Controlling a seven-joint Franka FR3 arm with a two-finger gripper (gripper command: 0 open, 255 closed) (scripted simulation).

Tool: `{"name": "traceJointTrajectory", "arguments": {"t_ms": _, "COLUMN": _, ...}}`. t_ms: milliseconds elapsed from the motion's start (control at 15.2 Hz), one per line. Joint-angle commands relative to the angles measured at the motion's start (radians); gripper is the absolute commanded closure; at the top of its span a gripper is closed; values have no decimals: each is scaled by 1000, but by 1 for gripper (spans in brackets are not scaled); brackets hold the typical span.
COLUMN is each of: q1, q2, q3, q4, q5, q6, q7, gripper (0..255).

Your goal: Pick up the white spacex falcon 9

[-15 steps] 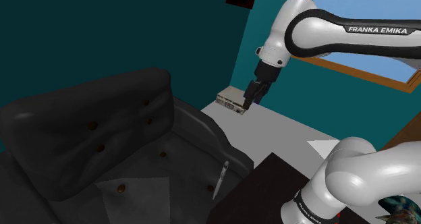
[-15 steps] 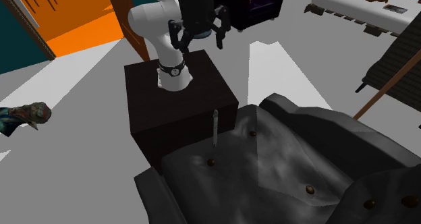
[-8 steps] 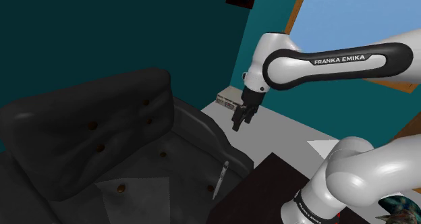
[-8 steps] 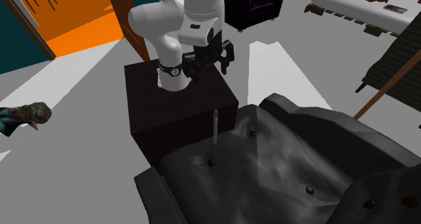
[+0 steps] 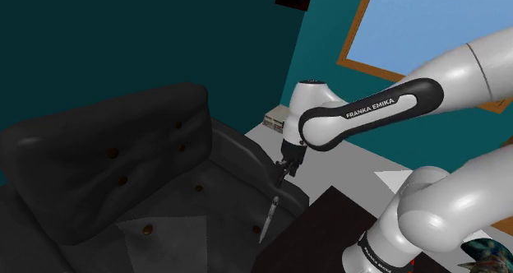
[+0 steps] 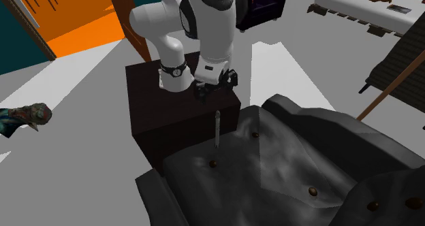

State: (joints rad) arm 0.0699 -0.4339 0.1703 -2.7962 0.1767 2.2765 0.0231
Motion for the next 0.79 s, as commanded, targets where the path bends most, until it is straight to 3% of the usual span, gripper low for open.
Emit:
{"name": "traceJointTrajectory", "arguments": {"t_ms": 0, "q1": 3, "q2": 77, "q3": 18, "q4": -13, "q5": 1, "q6": 75, "q7": 15, "gripper": 0}}
{"name": "traceJointTrajectory", "arguments": {"t_ms": 198, "q1": 4, "q2": 191, "q3": 42, "q4": -26, "q5": -3, "q6": 178, "q7": 40, "gripper": 0}}
{"name": "traceJointTrajectory", "arguments": {"t_ms": 726, "q1": -2, "q2": 327, "q3": 49, "q4": -37, "q5": -15, "q6": 325, "q7": 45, "gripper": 0}}
